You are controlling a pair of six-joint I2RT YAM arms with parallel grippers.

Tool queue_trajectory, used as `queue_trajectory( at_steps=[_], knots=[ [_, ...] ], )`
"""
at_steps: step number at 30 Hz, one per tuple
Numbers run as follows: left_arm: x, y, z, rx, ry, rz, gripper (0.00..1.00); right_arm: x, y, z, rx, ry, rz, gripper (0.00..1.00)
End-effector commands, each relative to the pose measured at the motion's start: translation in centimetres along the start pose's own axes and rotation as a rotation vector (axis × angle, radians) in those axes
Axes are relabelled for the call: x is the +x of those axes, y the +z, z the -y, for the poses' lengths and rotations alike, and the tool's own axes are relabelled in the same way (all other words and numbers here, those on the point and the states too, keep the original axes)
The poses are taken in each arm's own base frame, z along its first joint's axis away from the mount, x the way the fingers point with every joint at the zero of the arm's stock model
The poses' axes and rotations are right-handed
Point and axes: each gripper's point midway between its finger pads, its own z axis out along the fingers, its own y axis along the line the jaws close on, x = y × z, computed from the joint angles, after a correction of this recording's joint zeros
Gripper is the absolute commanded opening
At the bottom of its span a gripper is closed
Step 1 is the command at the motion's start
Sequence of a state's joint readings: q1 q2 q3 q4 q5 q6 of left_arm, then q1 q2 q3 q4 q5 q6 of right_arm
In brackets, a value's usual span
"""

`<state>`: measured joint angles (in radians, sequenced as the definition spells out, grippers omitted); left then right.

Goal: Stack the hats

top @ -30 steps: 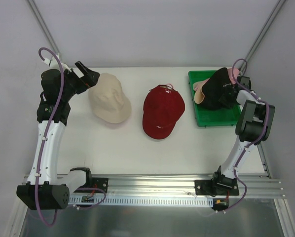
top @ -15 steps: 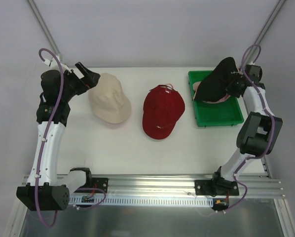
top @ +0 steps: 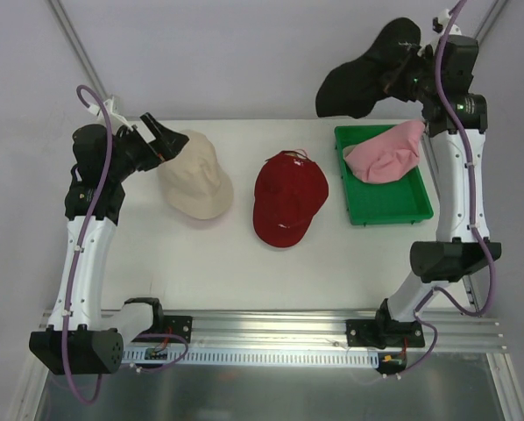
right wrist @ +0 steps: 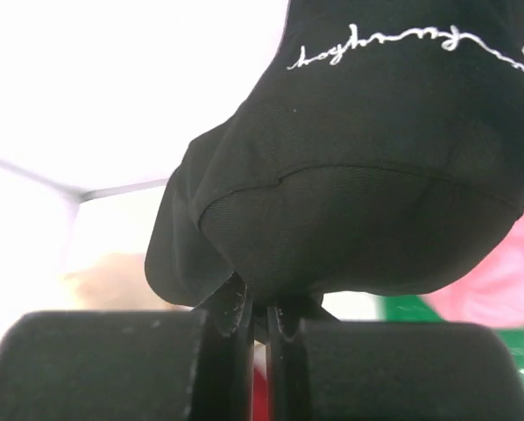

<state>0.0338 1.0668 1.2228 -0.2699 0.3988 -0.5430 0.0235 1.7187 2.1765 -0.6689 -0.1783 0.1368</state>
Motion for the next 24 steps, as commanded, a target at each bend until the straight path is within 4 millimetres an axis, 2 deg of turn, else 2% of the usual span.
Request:
queue_trajectory(
  at_steps=[1,2,3,7,13,14,19,24],
  knots=[
    [-1.3,-1.1,3.6,0.132,0.003,0.01,0.99,-0.2,-3.4,-7.4,-0.158,-0.05,-0.002,0.0],
    [-1.5,-1.3,4.0,0.143,-0.003,0.016,0.99,-0.9,-4.4,-9.2,-0.199,-0.058,0.024,0.0],
    [-1.6,-1.5,4.2,0.151,-0.006,0.02,0.99,-0.8,-4.7,-10.5,-0.224,-0.06,0.025,0.0],
    [-2.2,-2.4,5.6,0.203,-0.015,0.052,0.99,0.9,-6.0,-17.2,-0.377,-0.082,0.019,0.0],
    [-1.8,-2.6,6.3,0.267,-0.067,0.059,0.99,3.8,-6.7,-23.7,-0.542,-0.054,-0.034,0.0],
    [-1.8,-2.6,6.7,0.298,-0.086,0.07,0.99,4.6,-6.2,-24.3,-0.545,-0.057,-0.05,0.0],
    [-1.8,-3.0,8.2,0.405,-0.124,0.077,0.99,7.7,-6.4,-27.9,-0.608,-0.078,-0.098,0.0],
    [-1.1,-2.7,8.6,0.463,-0.143,0.05,0.99,10.7,-6.2,-30.2,-0.64,-0.1,-0.147,0.0]
  ],
)
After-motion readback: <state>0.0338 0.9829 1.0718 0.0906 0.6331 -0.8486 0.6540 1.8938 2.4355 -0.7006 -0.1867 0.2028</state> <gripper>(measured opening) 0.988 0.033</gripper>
